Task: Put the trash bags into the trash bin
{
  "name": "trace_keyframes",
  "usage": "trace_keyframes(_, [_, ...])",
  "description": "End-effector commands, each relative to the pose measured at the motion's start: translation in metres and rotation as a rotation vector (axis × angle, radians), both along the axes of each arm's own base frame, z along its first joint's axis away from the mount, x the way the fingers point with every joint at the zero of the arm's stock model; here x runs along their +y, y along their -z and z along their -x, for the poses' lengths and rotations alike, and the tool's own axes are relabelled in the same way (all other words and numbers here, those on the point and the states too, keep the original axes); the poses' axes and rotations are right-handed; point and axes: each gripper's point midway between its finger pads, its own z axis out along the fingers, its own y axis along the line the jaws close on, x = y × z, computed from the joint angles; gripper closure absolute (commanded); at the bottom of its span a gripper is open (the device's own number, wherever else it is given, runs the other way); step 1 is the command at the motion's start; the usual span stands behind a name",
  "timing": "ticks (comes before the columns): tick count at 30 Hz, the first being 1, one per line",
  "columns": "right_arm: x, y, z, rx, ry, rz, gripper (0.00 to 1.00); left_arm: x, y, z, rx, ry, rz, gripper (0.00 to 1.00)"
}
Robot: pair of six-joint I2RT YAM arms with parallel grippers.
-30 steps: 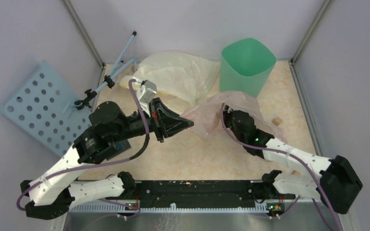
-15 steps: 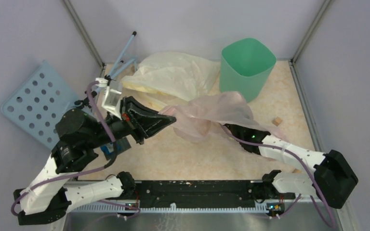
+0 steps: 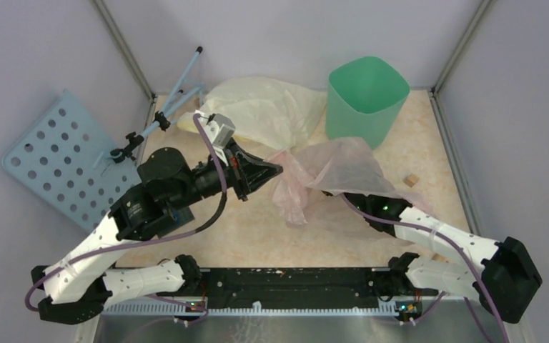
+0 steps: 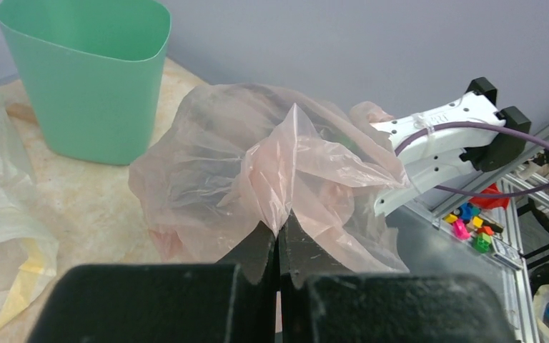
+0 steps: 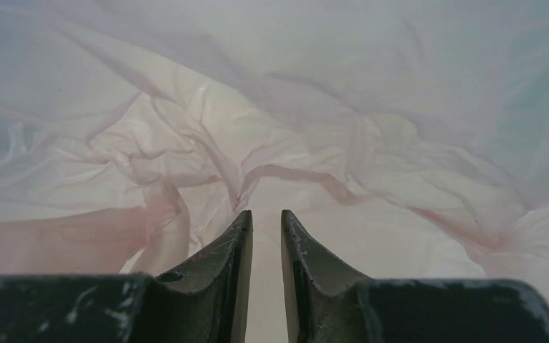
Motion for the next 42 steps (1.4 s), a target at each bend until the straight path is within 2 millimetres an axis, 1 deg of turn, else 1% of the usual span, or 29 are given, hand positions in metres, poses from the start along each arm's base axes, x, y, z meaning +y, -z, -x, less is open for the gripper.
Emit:
trace_keyframes(1, [0.008, -0.007, 0.005, -0.016, -0.025, -0.049, 0.78, -0.010, -0.013, -0.012, -0.057, -0.020, 0.016, 1.00])
trace_keyframes(3, [0.005, 0.003, 0.003, -0.021, -0.005, 0.019, 0.78, -0.012, -0.033, -0.016, -0.102, -0.031, 0.012, 1.00])
trace_keyframes(4, [0.003, 0.007, 0.003, -0.029, 0.003, 0.055, 0.78, -0.009, -0.051, -0.016, -0.129, -0.039, 0.027, 1.00])
trace_keyframes(5, [0.003, 0.011, 0.003, -0.038, 0.004, 0.086, 0.78, -0.009, -0.063, -0.017, -0.147, -0.041, 0.031, 1.00])
trace_keyframes(7, [0.003, 0.014, 0.005, -0.060, -0.002, 0.138, 0.76, -0.011, -0.079, -0.017, -0.176, -0.036, 0.044, 1.00])
trace_keyframes(9, [0.007, 0.014, 0.009, -0.080, -0.022, 0.171, 0.72, -0.013, -0.086, -0.020, -0.188, -0.044, 0.049, 1.00])
trace_keyframes(11, [0.010, 0.013, 0.012, -0.092, -0.039, 0.193, 0.70, -0.011, -0.088, -0.023, -0.192, -0.063, 0.053, 1.00])
trace_keyframes(14, [0.015, 0.012, 0.017, -0.102, -0.070, 0.208, 0.68, -0.007, -0.086, -0.029, -0.194, -0.105, 0.043, 1.00])
trace_keyframes(16, [0.021, 0.006, 0.024, -0.107, -0.117, 0.179, 0.67, -0.002, -0.081, -0.037, -0.188, -0.157, 0.022, 1.00])
trace_keyframes(18, [0.026, -0.007, 0.031, -0.118, -0.152, 0.132, 0.65, 0.002, -0.072, -0.046, -0.179, -0.208, -0.009, 1.00])
trace_keyframes(22, [0.033, -0.038, 0.045, -0.133, -0.233, 0.066, 0.63, 0.007, -0.048, -0.062, -0.160, -0.289, -0.073, 1.00])
trace_keyframes(24, [0.035, -0.055, 0.053, -0.139, -0.271, 0.038, 0.59, 0.007, -0.040, -0.069, -0.157, -0.319, -0.100, 1.00])
trace_keyframes(26, [0.035, -0.068, 0.061, -0.135, -0.298, 0.019, 0.53, 0.007, -0.033, -0.074, -0.151, -0.340, -0.131, 1.00])
trace_keyframes(30, [0.026, -0.108, 0.076, -0.156, -0.315, -0.059, 0.45, 0.010, -0.030, -0.076, -0.153, -0.357, -0.141, 1.00])
trace_keyframes(33, [0.019, -0.128, 0.082, -0.139, -0.305, -0.097, 0.37, 0.012, -0.030, -0.076, -0.157, -0.361, -0.132, 1.00])
trace_keyframes(36, [0.019, -0.145, 0.085, -0.123, -0.303, -0.120, 0.34, 0.007, -0.027, -0.076, -0.156, -0.348, -0.131, 1.00])
trace_keyframes(39, [0.016, -0.164, 0.084, -0.117, -0.273, -0.158, 0.34, 0.001, -0.021, -0.077, -0.154, -0.334, -0.136, 1.00])
trace_keyframes(42, [0.008, -0.190, 0.087, -0.147, -0.250, -0.218, 0.33, 0.001, -0.017, -0.083, -0.152, -0.362, -0.154, 1.00])
